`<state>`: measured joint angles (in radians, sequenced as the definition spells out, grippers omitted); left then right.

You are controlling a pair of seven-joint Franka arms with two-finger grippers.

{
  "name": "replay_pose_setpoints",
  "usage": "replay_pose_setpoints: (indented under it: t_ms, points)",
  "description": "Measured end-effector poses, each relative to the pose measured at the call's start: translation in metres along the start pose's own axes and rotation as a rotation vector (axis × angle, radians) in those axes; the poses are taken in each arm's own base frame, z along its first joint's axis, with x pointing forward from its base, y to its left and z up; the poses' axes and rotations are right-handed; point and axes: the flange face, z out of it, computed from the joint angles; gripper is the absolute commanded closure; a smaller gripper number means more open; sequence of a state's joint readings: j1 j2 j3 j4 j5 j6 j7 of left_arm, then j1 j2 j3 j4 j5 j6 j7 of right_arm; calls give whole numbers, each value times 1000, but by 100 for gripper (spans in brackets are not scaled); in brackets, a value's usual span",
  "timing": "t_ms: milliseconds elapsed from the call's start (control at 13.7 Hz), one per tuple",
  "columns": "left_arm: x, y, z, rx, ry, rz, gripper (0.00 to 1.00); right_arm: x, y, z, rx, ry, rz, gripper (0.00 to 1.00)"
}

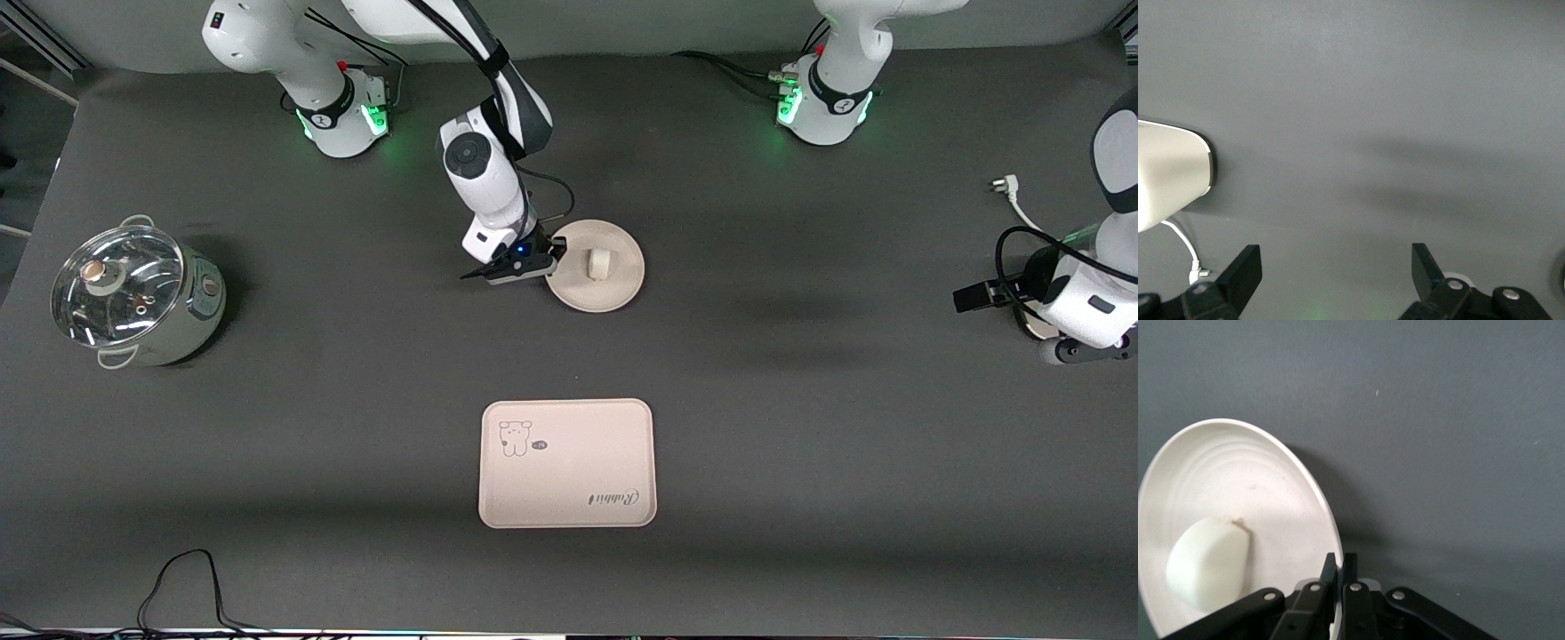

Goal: Place bun in plate and plate on tray
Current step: 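Carry the plate with the right gripper over the bunny tray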

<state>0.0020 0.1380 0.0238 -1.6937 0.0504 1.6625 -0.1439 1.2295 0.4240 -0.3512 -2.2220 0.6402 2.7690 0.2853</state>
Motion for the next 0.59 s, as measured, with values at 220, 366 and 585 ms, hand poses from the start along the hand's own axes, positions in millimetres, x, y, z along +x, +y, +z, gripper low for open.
replay_pose_setpoints:
  t_ms: [220,366,585]
  points:
    - [1,0,1,0,-3,0,0,26,14,-35,24,-35,57,100]
    - [1,0,2,1,-4,0,0,46,25,-70,60,-69,79,100]
    - [1,0,3,1,-5,1,0,68,30,-106,112,-53,66,100]
